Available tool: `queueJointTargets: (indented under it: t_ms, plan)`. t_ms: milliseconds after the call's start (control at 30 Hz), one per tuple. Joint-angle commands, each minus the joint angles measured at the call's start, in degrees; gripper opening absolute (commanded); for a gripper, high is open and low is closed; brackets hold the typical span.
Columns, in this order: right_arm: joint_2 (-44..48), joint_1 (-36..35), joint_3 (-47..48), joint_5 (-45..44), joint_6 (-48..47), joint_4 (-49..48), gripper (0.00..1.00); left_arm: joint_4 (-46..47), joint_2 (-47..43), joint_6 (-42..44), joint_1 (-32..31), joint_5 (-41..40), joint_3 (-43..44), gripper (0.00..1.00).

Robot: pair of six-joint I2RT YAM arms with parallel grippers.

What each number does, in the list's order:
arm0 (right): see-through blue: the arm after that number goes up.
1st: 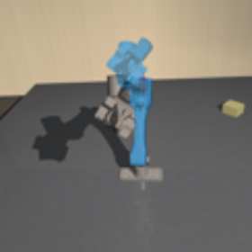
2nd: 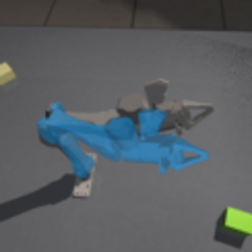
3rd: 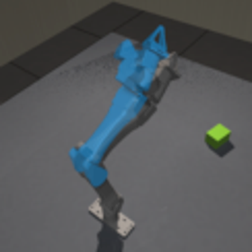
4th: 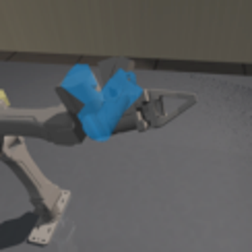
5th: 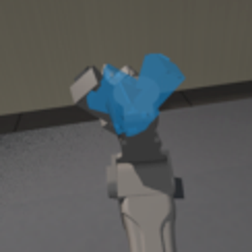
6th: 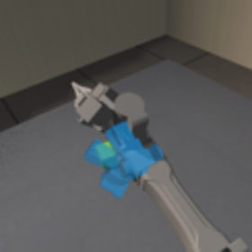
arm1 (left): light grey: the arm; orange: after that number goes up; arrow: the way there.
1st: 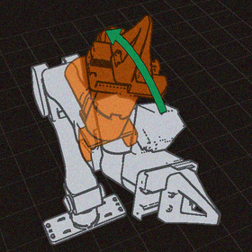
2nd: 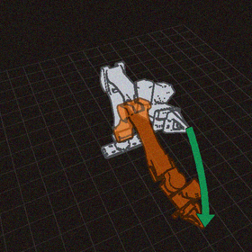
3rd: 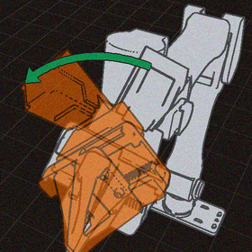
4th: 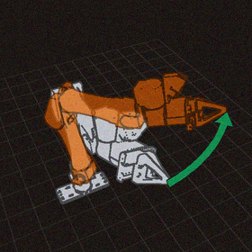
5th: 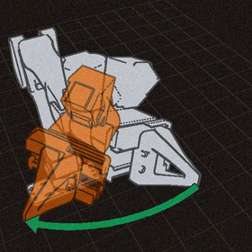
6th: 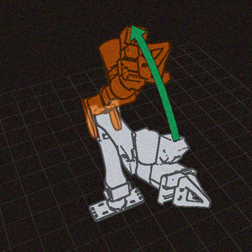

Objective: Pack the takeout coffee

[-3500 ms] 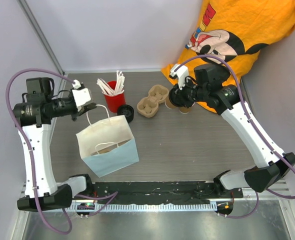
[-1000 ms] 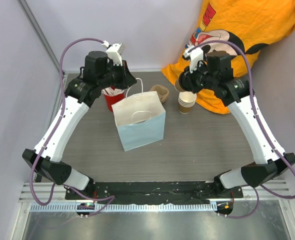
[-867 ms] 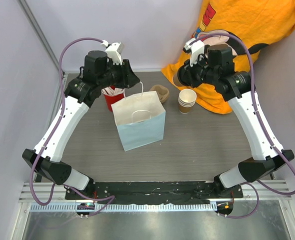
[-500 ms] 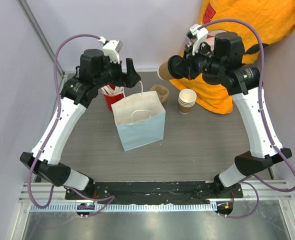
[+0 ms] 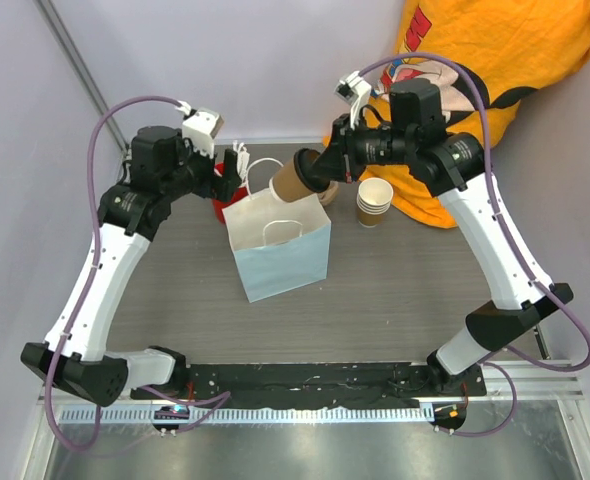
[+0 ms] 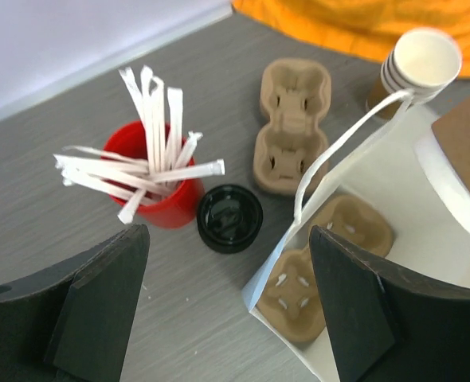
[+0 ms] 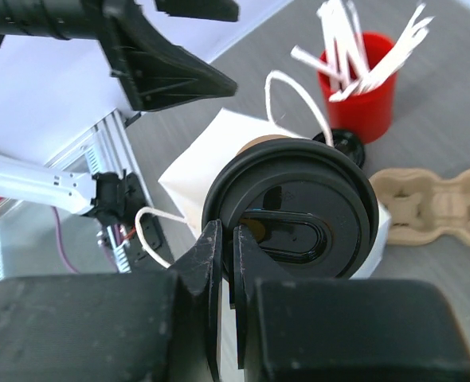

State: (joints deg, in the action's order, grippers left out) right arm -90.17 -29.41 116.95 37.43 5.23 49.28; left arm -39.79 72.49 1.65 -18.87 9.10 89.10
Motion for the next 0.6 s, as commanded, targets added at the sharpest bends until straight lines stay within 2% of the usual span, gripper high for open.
queueJointTargets:
  t_ms: [0,167,567]
  plan:
    - [0.9,-2.1,-2.4,-0.2,2.6,-2.6,0.01,1.2,-0.5,3.3,0.2,4.2,-3.4,0.84]
    - [1.2,-3.8,-6.0,-2.9,2.5,-3.0,0.01,1.5,0.3,3.2,0.2,6.6,-4.9,0.79]
    - [-3.2,-4.5,-4.0,-7.6,2.1,-2.2,0.01,2.8,3.5,5.1,0.1,13.0,-6.1,0.69]
